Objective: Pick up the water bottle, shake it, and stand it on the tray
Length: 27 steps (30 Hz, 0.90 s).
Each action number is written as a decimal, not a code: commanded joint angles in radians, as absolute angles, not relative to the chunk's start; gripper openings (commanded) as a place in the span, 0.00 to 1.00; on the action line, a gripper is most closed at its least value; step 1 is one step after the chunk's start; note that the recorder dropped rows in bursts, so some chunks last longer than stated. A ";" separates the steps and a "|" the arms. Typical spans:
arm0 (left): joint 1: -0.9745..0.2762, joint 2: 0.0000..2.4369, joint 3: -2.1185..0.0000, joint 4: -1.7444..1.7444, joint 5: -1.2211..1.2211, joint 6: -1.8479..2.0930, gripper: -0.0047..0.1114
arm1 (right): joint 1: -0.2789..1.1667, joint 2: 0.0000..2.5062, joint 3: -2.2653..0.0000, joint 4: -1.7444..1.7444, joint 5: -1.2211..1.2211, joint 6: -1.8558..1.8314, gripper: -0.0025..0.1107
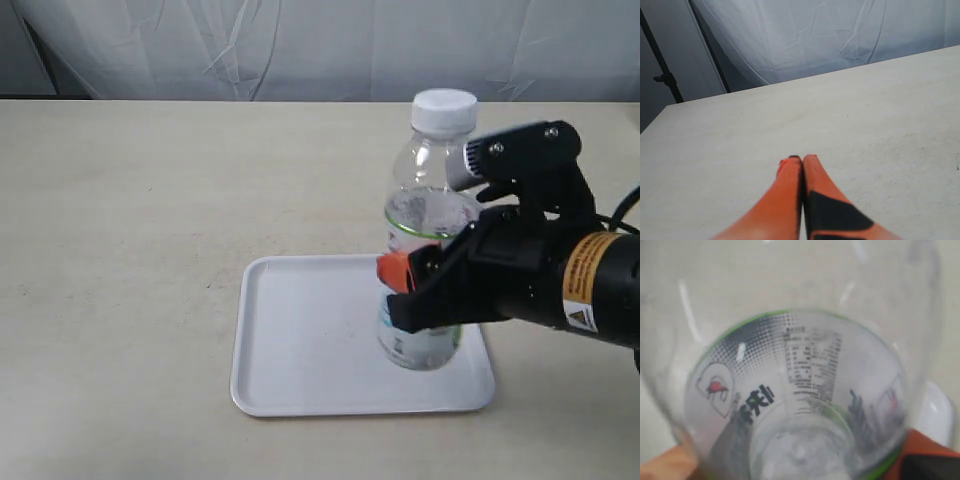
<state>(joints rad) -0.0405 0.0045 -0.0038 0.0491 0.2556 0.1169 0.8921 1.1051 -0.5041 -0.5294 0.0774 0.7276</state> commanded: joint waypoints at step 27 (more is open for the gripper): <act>-0.041 0.000 0.000 0.047 0.247 0.115 0.04 | 0.621 1.265 -0.459 -0.169 -0.508 0.252 0.01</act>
<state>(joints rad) -0.0405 0.0045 -0.0038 0.0491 0.2556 0.1169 0.5811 1.2669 -0.5088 -0.1489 -0.2367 0.2587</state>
